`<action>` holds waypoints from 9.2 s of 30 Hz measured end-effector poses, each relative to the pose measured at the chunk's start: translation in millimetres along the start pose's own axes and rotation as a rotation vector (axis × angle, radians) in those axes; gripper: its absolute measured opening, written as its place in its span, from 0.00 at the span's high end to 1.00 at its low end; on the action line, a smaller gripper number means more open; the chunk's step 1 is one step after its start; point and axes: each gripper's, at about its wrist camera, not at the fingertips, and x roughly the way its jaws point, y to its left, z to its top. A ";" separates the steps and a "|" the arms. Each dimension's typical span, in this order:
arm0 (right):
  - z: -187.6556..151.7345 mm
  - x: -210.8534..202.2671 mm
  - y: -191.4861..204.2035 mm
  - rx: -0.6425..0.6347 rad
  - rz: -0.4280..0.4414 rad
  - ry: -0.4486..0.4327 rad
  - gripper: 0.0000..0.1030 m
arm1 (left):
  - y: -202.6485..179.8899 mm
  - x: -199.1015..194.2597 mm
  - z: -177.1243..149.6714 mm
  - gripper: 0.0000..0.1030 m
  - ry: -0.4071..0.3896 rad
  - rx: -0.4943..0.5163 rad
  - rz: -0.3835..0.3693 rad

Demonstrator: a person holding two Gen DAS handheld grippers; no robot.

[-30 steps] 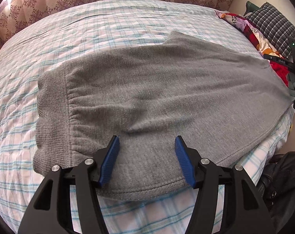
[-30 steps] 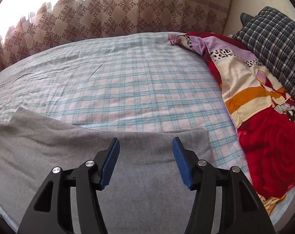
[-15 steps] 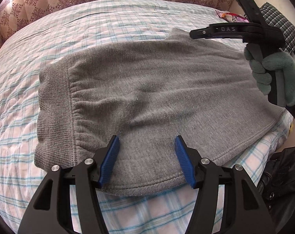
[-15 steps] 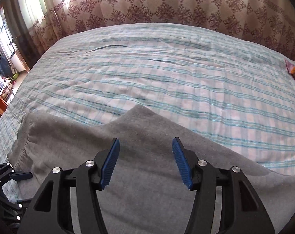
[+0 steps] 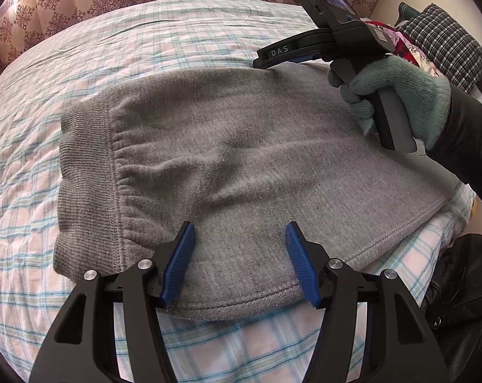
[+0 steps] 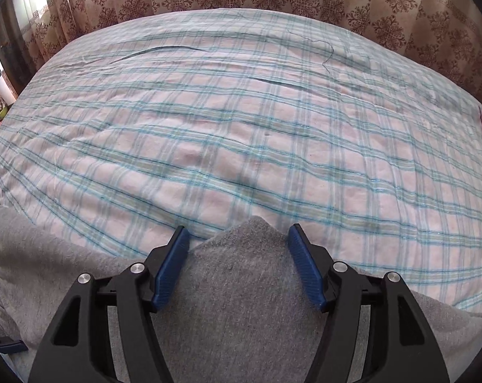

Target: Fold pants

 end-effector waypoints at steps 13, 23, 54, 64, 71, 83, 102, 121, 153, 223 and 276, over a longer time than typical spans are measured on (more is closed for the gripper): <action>-45.8 -100.8 -70.1 0.048 -0.040 -0.101 0.37 | -8.1 -3.9 2.9 0.40 0.007 0.019 0.035; -161.2 -154.0 -168.8 0.259 -0.154 -0.026 0.37 | -67.8 -10.1 40.7 0.40 -0.036 0.134 -0.001; -308.1 -270.3 -311.7 0.716 -0.244 -0.124 0.34 | -214.1 34.9 81.9 0.29 0.020 0.384 -0.093; -358.0 -258.3 -358.3 0.915 -0.121 -0.145 0.34 | -280.8 30.0 103.0 0.28 0.000 0.485 -0.147; -354.7 -231.9 -357.0 0.935 0.023 -0.178 0.41 | -315.7 33.1 121.3 0.28 0.010 0.501 -0.204; -337.7 -240.8 -351.5 0.848 0.018 -0.272 0.71 | -344.7 56.2 161.3 0.28 0.071 0.418 -0.285; -278.1 -261.1 -240.5 0.327 -0.189 -0.312 0.73 | -405.4 54.4 216.9 0.18 0.115 0.371 -0.439; -263.1 -261.4 -200.8 0.207 -0.069 -0.321 0.74 | -394.9 101.5 214.8 0.78 0.333 0.250 -0.403; -229.6 -246.1 -156.6 0.254 0.310 -0.248 0.42 | -169.0 39.2 179.4 0.83 0.107 -0.008 -0.316; -255.9 -188.1 -147.3 0.247 0.282 0.000 0.41 | -182.5 43.7 78.6 0.30 0.088 0.144 -0.135; -236.2 -209.5 -121.8 0.139 0.203 -0.151 0.74 | -296.0 110.2 165.8 0.18 0.279 0.199 -0.092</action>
